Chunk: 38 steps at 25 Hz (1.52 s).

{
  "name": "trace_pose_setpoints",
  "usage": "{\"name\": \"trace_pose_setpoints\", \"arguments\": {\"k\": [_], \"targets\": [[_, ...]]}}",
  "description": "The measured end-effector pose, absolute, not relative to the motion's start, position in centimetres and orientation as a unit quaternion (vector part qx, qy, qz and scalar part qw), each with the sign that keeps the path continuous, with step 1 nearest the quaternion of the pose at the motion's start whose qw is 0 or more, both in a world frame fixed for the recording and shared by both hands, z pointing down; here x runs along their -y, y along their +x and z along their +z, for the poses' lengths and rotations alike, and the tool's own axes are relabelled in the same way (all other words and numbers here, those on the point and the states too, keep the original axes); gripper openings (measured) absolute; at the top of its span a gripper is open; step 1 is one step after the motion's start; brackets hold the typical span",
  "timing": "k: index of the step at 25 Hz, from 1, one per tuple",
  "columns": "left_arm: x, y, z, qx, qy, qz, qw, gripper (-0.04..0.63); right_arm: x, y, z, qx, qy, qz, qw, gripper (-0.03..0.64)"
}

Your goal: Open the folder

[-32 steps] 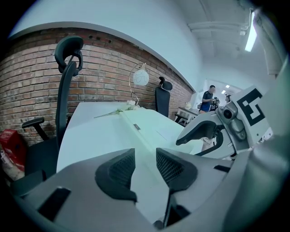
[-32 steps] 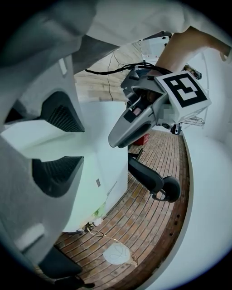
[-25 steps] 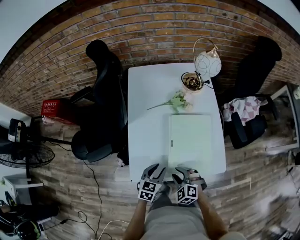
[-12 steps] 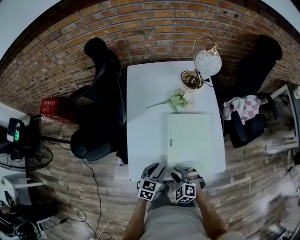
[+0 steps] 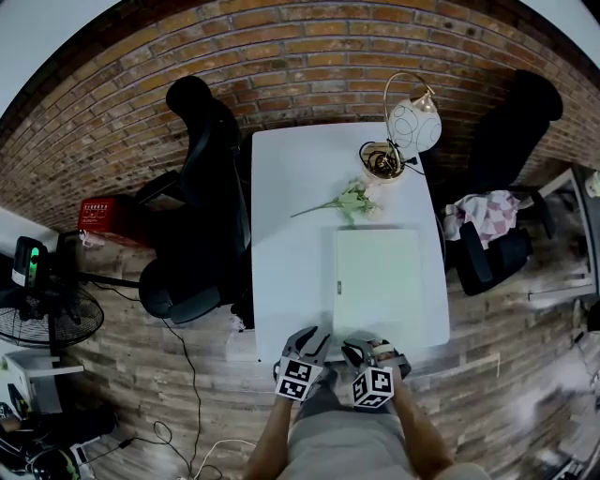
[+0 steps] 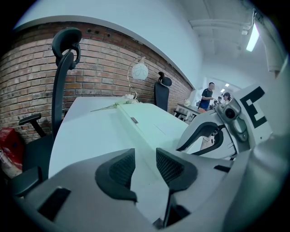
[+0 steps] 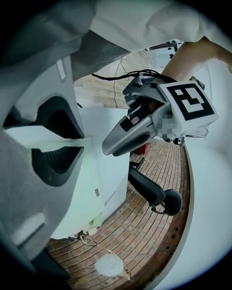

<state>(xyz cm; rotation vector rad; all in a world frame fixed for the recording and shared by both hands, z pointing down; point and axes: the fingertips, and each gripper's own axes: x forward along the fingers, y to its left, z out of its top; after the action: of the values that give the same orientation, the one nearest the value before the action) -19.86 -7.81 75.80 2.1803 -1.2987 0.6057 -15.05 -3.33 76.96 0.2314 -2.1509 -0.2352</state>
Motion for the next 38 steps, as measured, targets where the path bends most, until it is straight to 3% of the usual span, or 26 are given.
{"name": "trace_pose_setpoints", "arguments": {"k": [7,38], "targets": [[7.5,-19.5,76.2,0.471,0.809,0.231,0.264,0.146,3.6,-15.4,75.2,0.89,0.113,-0.068,0.437,0.025],[7.7,-18.3,76.8,0.452,0.816,0.251,0.259,0.147,4.2,-14.7,72.4,0.895,0.158,-0.065,0.413,0.014]]}}
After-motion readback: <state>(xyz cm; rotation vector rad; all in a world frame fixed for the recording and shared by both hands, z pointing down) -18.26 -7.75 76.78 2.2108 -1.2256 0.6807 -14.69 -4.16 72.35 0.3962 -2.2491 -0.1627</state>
